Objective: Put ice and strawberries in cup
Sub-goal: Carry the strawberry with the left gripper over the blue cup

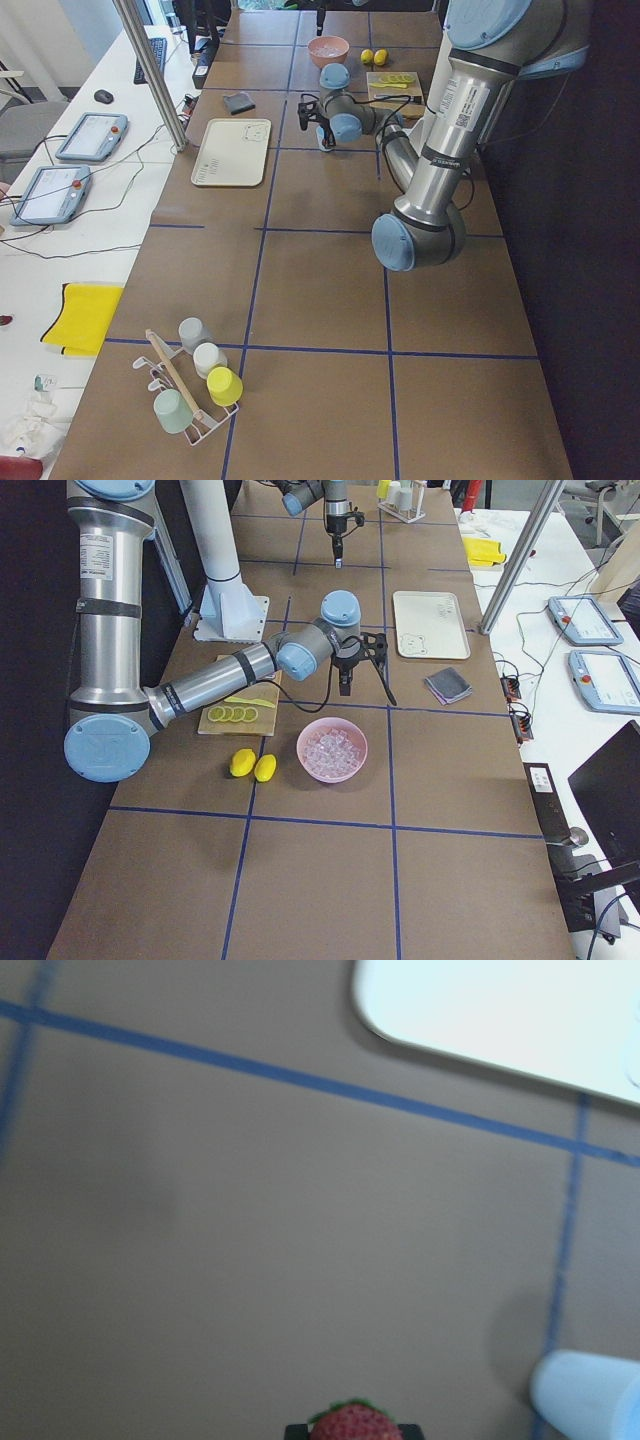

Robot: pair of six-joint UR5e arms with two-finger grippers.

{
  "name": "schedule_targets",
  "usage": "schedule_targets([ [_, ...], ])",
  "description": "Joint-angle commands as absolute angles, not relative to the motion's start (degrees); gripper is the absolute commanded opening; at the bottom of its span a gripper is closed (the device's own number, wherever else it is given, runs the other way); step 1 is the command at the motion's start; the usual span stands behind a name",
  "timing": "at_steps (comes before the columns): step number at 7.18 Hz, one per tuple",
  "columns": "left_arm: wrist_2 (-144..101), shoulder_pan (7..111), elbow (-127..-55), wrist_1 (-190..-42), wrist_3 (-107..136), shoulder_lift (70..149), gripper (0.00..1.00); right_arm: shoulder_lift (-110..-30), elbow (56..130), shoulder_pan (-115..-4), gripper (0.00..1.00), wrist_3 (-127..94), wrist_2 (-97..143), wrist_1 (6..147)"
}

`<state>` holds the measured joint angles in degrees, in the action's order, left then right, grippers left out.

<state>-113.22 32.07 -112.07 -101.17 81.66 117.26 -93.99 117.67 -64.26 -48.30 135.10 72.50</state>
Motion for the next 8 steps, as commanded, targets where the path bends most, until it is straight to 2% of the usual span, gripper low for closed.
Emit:
schedule_targets([
  [1,-108.0,27.7,-105.8,-99.6,82.4,125.7,0.0,-94.7,117.8,-64.8,1.0,-47.8,135.2,72.4],
  [2,-107.4,27.3,-100.1,-100.1,82.2,129.8,0.0,-94.7,117.9,-64.8,1.0,-47.8,135.2,72.4],
  [3,-107.4,27.2,-98.3,-100.1,82.2,131.9,0.0,-94.7,117.9,-64.8,1.0,-47.8,135.3,72.4],
  [5,-107.0,26.3,-98.0,-100.2,82.6,132.6,0.08,-94.7,118.0,-64.8,1.0,-47.8,135.3,72.4],
  [6,-105.5,25.9,-97.2,-100.2,82.7,133.5,0.28,-94.7,118.0,-64.8,1.0,-47.8,135.2,72.4],
  [7,-105.4,25.9,-96.9,-100.2,82.5,133.9,0.67,-94.8,118.2,-64.8,1.0,-47.8,135.3,72.4],
  [8,-105.3,25.9,-96.5,-100.1,82.4,133.9,0.92,-95.0,118.2,-64.8,1.0,-47.8,135.2,72.4],
])
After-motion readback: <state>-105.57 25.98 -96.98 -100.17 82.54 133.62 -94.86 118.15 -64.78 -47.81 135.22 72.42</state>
